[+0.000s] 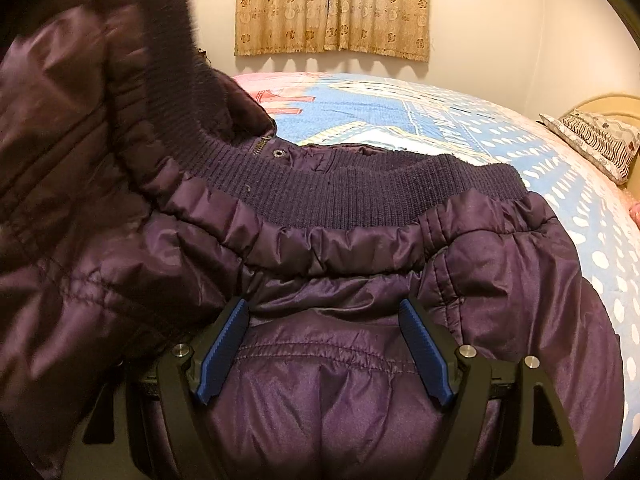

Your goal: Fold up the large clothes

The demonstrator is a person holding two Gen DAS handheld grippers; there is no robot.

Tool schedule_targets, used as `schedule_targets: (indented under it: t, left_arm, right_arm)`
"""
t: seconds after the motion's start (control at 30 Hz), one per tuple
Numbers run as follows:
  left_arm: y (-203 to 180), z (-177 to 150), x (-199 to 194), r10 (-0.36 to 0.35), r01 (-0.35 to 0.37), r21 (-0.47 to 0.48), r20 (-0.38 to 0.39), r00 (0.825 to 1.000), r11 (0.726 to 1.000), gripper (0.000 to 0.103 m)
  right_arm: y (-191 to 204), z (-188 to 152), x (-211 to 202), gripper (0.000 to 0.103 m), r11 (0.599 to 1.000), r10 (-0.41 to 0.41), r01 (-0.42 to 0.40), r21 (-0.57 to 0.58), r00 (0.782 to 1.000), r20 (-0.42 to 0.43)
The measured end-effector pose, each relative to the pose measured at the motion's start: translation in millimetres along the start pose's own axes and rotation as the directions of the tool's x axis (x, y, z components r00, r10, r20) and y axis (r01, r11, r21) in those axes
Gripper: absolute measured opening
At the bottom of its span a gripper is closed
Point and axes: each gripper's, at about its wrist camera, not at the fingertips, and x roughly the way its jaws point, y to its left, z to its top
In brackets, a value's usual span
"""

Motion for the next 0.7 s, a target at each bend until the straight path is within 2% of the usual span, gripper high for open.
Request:
schedule_targets:
  t: [0.17,0.33,0.43,0.5,0.53,0.6,0.7]
  left_arm:
    - [-35,5,9,0.033,-0.033,0.113,0.003,0.999,0.993,0.026]
    - [-47,1,14,0.062,-0.06,0.179,-0.003,0.998,0.982,0.026]
    - [-61,-8,16,0.093,-0.09,0.238,0.001,0.996,0.967,0.026]
    - [-75,-14,23,0.1,-0.097,0.287,0.001,0.995,0.953,0.026]
    - [-85,-18,30,0.108,-0.103,0.325,0.003,0.994,0.94,0.026]
    - [-106,-30,44,0.138,-0.131,0.43,0.014,0.99,0.893,0.027]
    - [-135,-54,69,0.184,-0.173,0.571,0.039,0.982,0.802,0.027]
  right_arm:
    - [-13,1,-25,0.078,0.997,0.061,-0.061,0.051,0.998,0.009]
    - [-37,-4,-69,0.079,0.99,0.095,-0.103,0.102,0.993,0.077]
    - [-68,-5,-95,0.081,0.973,0.074,-0.102,0.208,0.987,0.141]
    - [-94,-7,-110,0.082,0.94,0.077,-0.138,0.311,0.977,0.199]
    - [-106,-7,-116,0.082,0.921,0.089,-0.166,0.352,0.971,0.224]
    - [-123,-7,-123,0.082,0.894,0.11,-0.207,0.398,0.961,0.253]
    - [-139,-3,-130,0.082,0.872,0.152,-0.259,0.415,0.95,0.273]
